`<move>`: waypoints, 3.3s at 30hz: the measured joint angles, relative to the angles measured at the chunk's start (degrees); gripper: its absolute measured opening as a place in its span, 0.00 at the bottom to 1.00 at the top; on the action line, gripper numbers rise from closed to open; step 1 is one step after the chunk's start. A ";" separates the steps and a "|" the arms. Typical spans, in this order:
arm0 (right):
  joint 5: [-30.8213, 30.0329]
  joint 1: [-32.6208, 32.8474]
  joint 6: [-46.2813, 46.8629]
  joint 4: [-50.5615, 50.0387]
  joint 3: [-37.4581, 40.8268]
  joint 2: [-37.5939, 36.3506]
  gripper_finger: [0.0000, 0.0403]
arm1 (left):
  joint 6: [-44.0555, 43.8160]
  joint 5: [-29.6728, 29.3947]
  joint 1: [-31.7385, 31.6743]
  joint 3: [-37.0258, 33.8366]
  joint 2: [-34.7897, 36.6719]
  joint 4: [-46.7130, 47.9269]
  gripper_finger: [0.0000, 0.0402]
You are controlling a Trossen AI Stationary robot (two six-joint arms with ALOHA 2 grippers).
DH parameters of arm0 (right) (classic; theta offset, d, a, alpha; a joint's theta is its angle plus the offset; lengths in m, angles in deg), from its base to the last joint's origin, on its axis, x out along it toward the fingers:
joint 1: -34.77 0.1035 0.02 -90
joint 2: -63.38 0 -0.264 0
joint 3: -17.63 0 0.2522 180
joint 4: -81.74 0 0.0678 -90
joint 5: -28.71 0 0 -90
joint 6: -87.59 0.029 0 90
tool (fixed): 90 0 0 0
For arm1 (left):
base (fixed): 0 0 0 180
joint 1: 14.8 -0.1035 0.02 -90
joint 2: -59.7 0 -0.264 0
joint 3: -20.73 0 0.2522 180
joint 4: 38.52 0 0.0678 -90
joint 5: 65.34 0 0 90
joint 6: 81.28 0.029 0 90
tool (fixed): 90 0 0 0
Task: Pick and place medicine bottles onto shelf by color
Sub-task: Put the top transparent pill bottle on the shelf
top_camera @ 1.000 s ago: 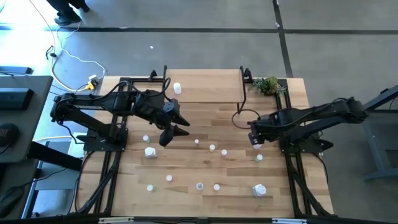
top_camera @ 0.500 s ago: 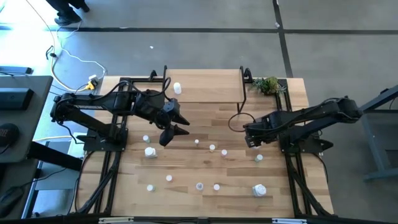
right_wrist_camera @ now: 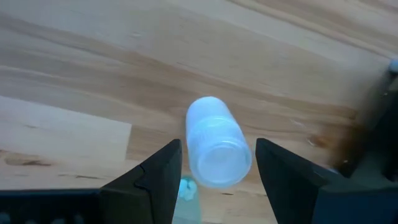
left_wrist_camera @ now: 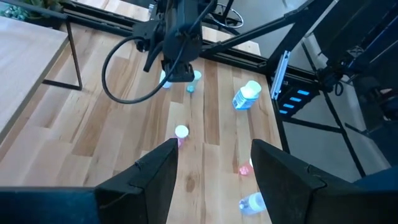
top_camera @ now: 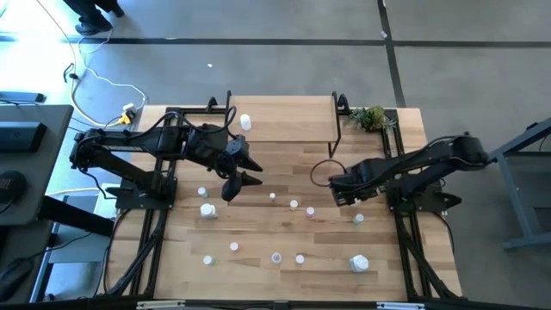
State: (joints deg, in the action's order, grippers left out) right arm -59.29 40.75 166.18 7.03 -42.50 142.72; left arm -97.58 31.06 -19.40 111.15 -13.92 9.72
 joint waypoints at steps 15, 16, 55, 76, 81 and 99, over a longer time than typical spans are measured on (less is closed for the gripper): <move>3.01 0.04 -0.05 1.05 0.00 1.58 0.29 | 0.00 0.03 -0.04 0.00 0.00 0.07 0.49; 3.61 0.04 -0.13 1.06 0.00 1.58 0.29 | 0.00 0.03 -0.04 0.00 0.00 0.09 0.49; -11.96 -23.07 -56.16 -3.96 -48.15 1.58 0.30 | 1.49 0.03 -15.04 0.00 0.00 0.17 0.49; -13.89 -33.23 -75.95 -17.22 -55.50 14.60 0.30 | 0.32 0.05 -17.57 0.02 0.00 3.14 0.49; -11.70 -32.82 -77.46 -18.25 -55.69 17.29 0.30 | -0.02 0.03 -17.57 0.02 0.02 3.92 0.49; -9.63 -32.06 -78.83 -22.27 -55.67 21.52 0.30 | -0.22 0.90 -17.46 0.02 0.01 3.91 0.49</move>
State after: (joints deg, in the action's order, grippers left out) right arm -68.92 8.69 87.35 -15.24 -98.17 164.24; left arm -97.80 31.96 -36.86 111.18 -13.91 13.63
